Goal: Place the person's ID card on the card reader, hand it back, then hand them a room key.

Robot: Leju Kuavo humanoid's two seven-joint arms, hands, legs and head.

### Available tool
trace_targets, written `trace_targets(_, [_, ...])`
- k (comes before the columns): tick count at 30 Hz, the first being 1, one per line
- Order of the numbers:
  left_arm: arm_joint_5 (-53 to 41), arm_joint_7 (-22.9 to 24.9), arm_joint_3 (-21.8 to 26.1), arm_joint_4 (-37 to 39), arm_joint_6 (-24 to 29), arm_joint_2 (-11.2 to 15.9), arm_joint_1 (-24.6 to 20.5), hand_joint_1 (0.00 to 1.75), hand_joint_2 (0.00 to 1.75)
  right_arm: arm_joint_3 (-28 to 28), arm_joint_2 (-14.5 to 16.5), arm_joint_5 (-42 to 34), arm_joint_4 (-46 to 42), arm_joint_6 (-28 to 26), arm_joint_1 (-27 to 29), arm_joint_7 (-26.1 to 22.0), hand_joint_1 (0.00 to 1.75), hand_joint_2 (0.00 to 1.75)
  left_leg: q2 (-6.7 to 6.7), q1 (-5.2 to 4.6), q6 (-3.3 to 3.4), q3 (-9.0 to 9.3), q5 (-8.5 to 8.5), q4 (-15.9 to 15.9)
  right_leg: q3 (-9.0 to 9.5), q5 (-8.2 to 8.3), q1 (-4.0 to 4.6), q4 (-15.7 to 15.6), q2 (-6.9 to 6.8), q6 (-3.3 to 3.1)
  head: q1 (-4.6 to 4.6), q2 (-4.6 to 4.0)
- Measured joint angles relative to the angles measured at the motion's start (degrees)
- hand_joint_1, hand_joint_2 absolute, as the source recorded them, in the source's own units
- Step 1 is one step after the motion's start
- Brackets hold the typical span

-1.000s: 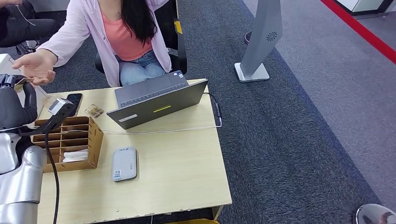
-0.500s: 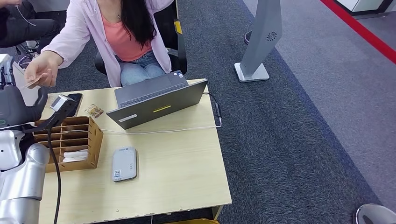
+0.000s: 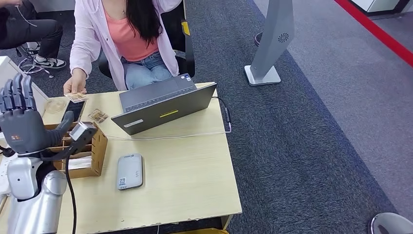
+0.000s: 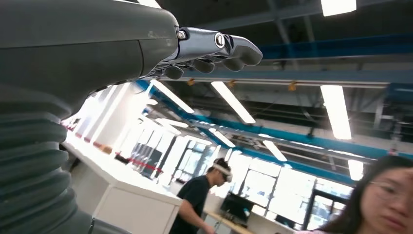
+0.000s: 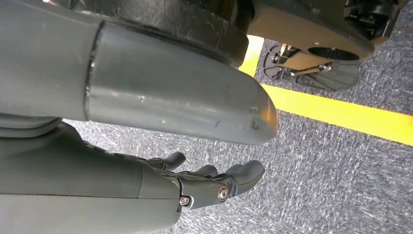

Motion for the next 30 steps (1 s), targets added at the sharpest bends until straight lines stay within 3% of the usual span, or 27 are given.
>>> trace_targets(5, [0.29, -0.25, -2.50, -6.99, -0.37, -0.39, 5.06, 0.00, 1.75, -0.88, 0.01, -0.51, 0.00, -0.32, 0.07, 0.00, 0.00, 0.00, 0.02, 0.00, 0.00, -0.03, 0.00, -0.01, -0.04, 0.01, 0.00, 0.00, 0.01, 0.00, 0.00, 0.00])
trace_targets(12, [-0.41, -0.51, -6.73, -16.16, -1.04, -0.31, 16.70, 0.00, 1.75, -3.03, 0.01, -1.85, -0.02, -1.11, 0.43, -0.03, 0.00, 0.00, 0.10, 0.02, 0.03, -0.08, -0.02, -0.02, -0.13, 0.00, 0.00, 0.00, 0.10, -0.01, 0.00, 0.00])
trace_targets(16, [-0.62, 0.14, -7.41, -17.94, -2.48, -0.07, 18.63, 0.00, 1.75, -3.57, 0.01, -1.93, -0.02, -1.21, 0.49, -0.04, 0.00, 0.00, 0.09, 0.02, 0.03, -0.09, -0.02, -0.03, -0.13, 0.00, 0.00, 0.00, 0.08, -0.01, -0.01, 0.00])
trace_targets(23, [-1.44, 5.83, -7.54, -17.47, -15.46, 1.86, 20.91, 0.00, 1.75, -5.21, -0.01, -2.58, -0.02, -1.38, 0.59, -0.66, 0.00, 0.00, 0.11, 0.02, 0.02, -0.08, -0.01, -0.03, -0.13, 0.01, 0.00, 0.00, 0.09, 0.00, -0.01, 0.00])
trace_targets(30, [-1.15, 7.41, -8.59, -16.79, -18.00, 2.70, 24.54, 0.00, 1.75, -6.31, -0.01, -2.48, -0.02, -1.43, 0.64, -0.86, 0.00, 0.00, 0.11, 0.00, 0.04, -0.13, -0.03, -0.03, -0.15, 0.00, 0.00, 0.00, 0.10, 0.00, 0.00, 0.00])
